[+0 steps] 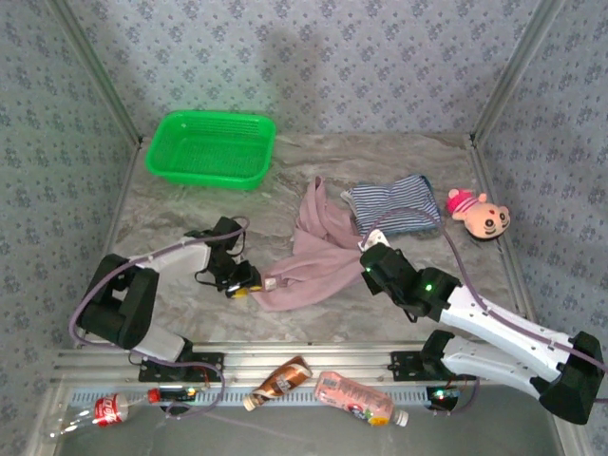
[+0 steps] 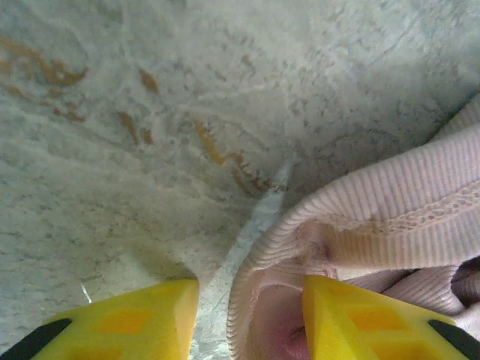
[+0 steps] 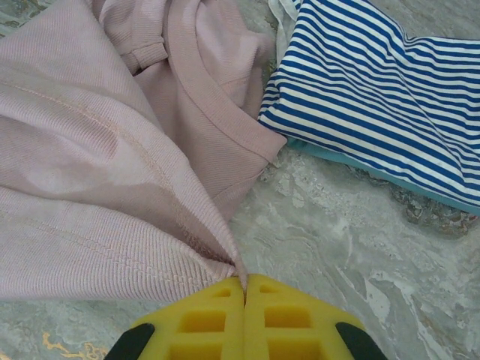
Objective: Fold and stack the tank tops
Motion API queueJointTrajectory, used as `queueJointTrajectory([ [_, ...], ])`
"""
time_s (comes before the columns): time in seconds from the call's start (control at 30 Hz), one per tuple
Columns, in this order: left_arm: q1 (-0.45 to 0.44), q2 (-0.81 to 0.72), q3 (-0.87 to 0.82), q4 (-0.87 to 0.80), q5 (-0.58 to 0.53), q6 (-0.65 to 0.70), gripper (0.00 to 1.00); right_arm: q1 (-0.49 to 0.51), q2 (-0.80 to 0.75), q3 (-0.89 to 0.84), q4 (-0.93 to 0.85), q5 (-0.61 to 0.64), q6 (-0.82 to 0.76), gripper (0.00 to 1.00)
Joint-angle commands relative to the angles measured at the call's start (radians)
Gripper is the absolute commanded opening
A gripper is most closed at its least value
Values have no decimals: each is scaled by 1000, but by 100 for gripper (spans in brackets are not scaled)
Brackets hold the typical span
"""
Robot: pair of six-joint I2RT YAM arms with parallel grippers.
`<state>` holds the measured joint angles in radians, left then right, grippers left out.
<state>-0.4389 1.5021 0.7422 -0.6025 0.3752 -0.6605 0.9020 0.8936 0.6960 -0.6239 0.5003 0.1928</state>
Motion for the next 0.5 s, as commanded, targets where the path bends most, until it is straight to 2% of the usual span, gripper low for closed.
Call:
queueJointTrajectory([
  [0.0,2,33,40,-27,-102,70,42,-9,-9,-7,-16,-9,13,0],
  [0.1,6,42,38,19,-69,61,36,-11,-10,-7,-12,-11,16,0],
  [0.23,1,66,59,42,-57,63,15,-12,-10,-11,-2,-18,23,0],
  [0.37,4,37,137,-36,-96,113,0,-12,-12,1,7,-26,23,0],
  [0.47,23,-9,218,-160,-179,173,0,-14,-15,25,10,-23,6,0],
])
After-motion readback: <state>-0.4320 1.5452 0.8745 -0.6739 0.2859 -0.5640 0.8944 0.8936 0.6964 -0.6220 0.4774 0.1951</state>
